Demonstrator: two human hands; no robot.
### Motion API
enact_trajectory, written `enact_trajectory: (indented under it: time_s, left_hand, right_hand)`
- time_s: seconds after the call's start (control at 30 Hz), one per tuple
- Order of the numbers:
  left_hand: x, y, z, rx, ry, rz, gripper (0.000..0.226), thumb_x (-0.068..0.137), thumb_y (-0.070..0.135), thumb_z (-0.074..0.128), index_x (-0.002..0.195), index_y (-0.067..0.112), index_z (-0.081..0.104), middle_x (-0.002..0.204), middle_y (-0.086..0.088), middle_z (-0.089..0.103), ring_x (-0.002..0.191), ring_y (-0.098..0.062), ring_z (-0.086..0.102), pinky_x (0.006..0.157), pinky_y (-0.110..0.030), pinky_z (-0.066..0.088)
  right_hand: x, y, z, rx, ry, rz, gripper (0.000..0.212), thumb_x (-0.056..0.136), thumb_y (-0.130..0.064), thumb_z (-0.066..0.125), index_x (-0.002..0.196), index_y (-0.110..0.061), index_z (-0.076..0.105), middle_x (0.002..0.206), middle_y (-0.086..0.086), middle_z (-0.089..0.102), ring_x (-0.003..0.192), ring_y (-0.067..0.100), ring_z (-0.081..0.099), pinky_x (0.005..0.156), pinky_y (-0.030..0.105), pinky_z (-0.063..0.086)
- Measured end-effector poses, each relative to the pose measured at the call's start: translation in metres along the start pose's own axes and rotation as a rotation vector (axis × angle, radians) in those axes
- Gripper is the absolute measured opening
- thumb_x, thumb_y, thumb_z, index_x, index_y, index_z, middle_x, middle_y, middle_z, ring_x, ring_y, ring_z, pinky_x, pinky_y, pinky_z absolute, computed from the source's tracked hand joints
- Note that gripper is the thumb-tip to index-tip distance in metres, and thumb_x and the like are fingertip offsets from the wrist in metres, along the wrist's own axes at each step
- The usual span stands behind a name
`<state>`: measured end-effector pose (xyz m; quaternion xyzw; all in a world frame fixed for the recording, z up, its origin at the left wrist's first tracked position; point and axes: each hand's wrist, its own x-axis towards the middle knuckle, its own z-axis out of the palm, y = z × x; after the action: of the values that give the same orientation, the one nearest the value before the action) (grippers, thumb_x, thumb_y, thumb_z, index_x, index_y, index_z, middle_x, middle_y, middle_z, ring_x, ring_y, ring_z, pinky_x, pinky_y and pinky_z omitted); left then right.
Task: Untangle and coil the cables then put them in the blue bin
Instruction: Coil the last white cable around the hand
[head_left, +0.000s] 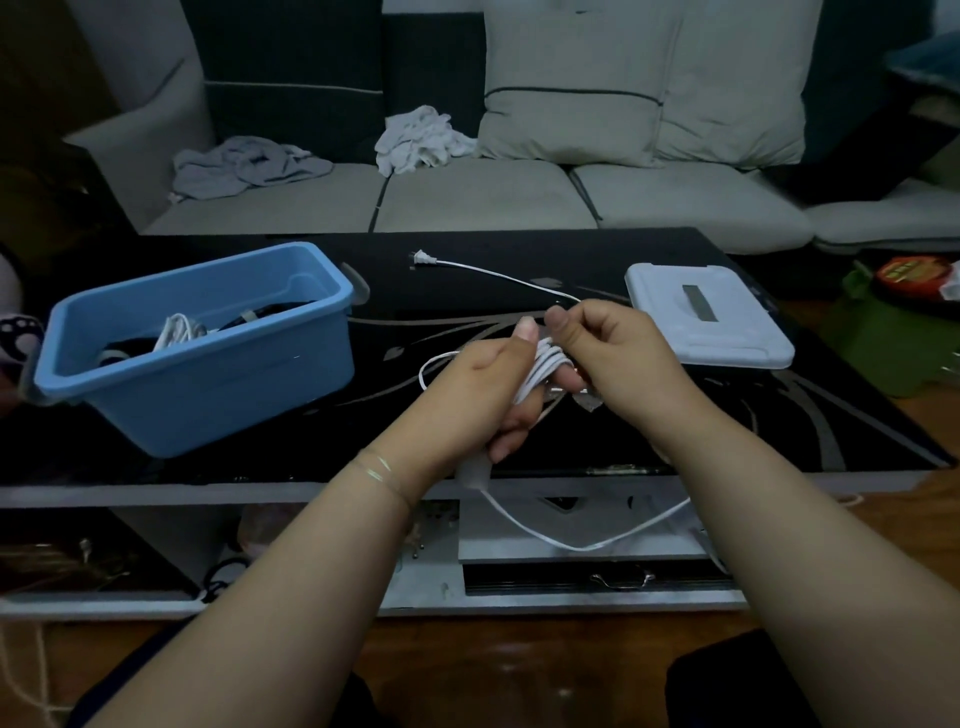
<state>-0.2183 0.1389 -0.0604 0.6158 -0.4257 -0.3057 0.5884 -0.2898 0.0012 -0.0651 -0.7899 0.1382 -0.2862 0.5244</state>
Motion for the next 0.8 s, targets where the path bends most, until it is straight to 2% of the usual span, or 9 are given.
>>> enact_trajectory:
  time_s: [0.13, 0.23, 0.3, 0.37, 0.47, 0.53, 0.63, 0.73, 0.8]
  left_hand:
    - [0.003, 0.0, -0.005, -0.286, 0.081, 0.064, 0.057, 0.106, 0.034, 0.022, 0.101, -0.008, 0.06, 0.043, 0.002, 0.034, 0.029, -0.009, 0.03, 0.035, -0.016, 0.027]
    - [0.007, -0.002, -0.013, -0.46, 0.201, 0.101, 0.054, 0.107, 0.032, 0.022, 0.098, -0.001, 0.063, 0.048, -0.003, 0.048, 0.029, -0.009, 0.031, 0.039, -0.017, 0.031]
    - [0.007, -0.004, -0.018, -0.495, 0.263, 0.109, 0.054, 0.106, 0.033, 0.021, 0.099, -0.001, 0.062, 0.059, -0.006, 0.064, 0.03, -0.009, 0.034, 0.045, -0.022, 0.035]
    - [0.008, -0.003, -0.022, -0.538, 0.287, 0.088, 0.051, 0.106, 0.032, 0.021, 0.102, -0.001, 0.059, 0.077, -0.009, 0.073, 0.033, -0.01, 0.038, 0.045, -0.022, 0.04]
    - [0.008, -0.003, -0.027, -0.595, 0.302, 0.058, 0.042, 0.106, 0.028, 0.023, 0.112, 0.0, 0.053, 0.101, -0.011, 0.074, 0.041, -0.01, 0.044, 0.047, -0.023, 0.044]
    - [0.008, -0.003, -0.029, -0.635, 0.31, 0.045, 0.04, 0.106, 0.028, 0.023, 0.118, 0.0, 0.049, 0.109, -0.009, 0.073, 0.045, -0.01, 0.047, 0.048, -0.02, 0.045]
    - [0.008, -0.005, -0.028, -0.59, 0.337, 0.046, 0.037, 0.107, 0.028, 0.026, 0.12, 0.0, 0.046, 0.114, -0.007, 0.071, 0.049, -0.01, 0.051, 0.051, -0.019, 0.046]
    - [0.008, -0.006, -0.023, -0.45, 0.372, 0.051, 0.033, 0.107, 0.028, 0.028, 0.122, 0.004, 0.046, 0.113, -0.001, 0.071, 0.057, -0.008, 0.06, 0.058, -0.019, 0.05]
    - [0.008, -0.007, -0.02, -0.348, 0.398, 0.077, 0.033, 0.107, 0.026, 0.028, 0.125, 0.005, 0.045, 0.109, 0.004, 0.071, 0.062, -0.007, 0.065, 0.061, -0.019, 0.052]
  right_hand:
    - [0.001, 0.006, 0.015, 0.004, -0.045, -0.002, 0.022, 0.099, -0.021, 0.05, 0.083, -0.017, 0.064, 0.07, -0.003, 0.059, 0.065, 0.003, 0.049, 0.065, 0.025, 0.04]
    - [-0.007, 0.008, 0.032, -0.074, -0.141, -0.049, 0.024, 0.1, -0.014, 0.044, 0.094, -0.031, 0.06, 0.069, -0.017, 0.061, 0.062, -0.007, 0.052, 0.063, 0.019, 0.04]
    - [-0.013, 0.008, 0.04, -0.124, -0.207, -0.036, 0.023, 0.1, -0.017, 0.042, 0.104, -0.032, 0.059, 0.06, -0.017, 0.056, 0.053, -0.004, 0.048, 0.056, 0.019, 0.037]
    - [-0.017, 0.008, 0.045, -0.12, -0.279, 0.009, 0.021, 0.1, -0.019, 0.039, 0.103, -0.029, 0.057, 0.053, -0.015, 0.053, 0.047, -0.001, 0.044, 0.052, 0.02, 0.035]
    - [-0.02, 0.009, 0.046, -0.195, -0.397, 0.054, 0.021, 0.101, -0.019, 0.04, 0.105, -0.023, 0.059, 0.057, -0.01, 0.055, 0.049, -0.002, 0.046, 0.054, 0.021, 0.035]
    - [-0.022, 0.008, 0.046, -0.23, -0.444, 0.043, 0.021, 0.1, -0.019, 0.04, 0.101, -0.03, 0.058, 0.062, -0.009, 0.056, 0.05, -0.002, 0.046, 0.053, 0.019, 0.035]
    - [-0.023, 0.007, 0.043, -0.31, -0.462, 0.014, 0.023, 0.099, -0.019, 0.042, 0.087, -0.035, 0.054, 0.065, -0.01, 0.057, 0.055, -0.001, 0.048, 0.055, 0.017, 0.037]
    - [-0.021, 0.007, 0.039, -0.436, -0.461, -0.005, 0.024, 0.098, -0.021, 0.044, 0.077, -0.031, 0.049, 0.071, -0.008, 0.059, 0.068, 0.01, 0.055, 0.067, 0.032, 0.045]
    - [-0.02, 0.007, 0.036, -0.532, -0.45, -0.036, 0.02, 0.097, -0.027, 0.046, 0.078, -0.031, 0.05, 0.071, -0.009, 0.058, 0.073, 0.015, 0.057, 0.068, 0.034, 0.045]
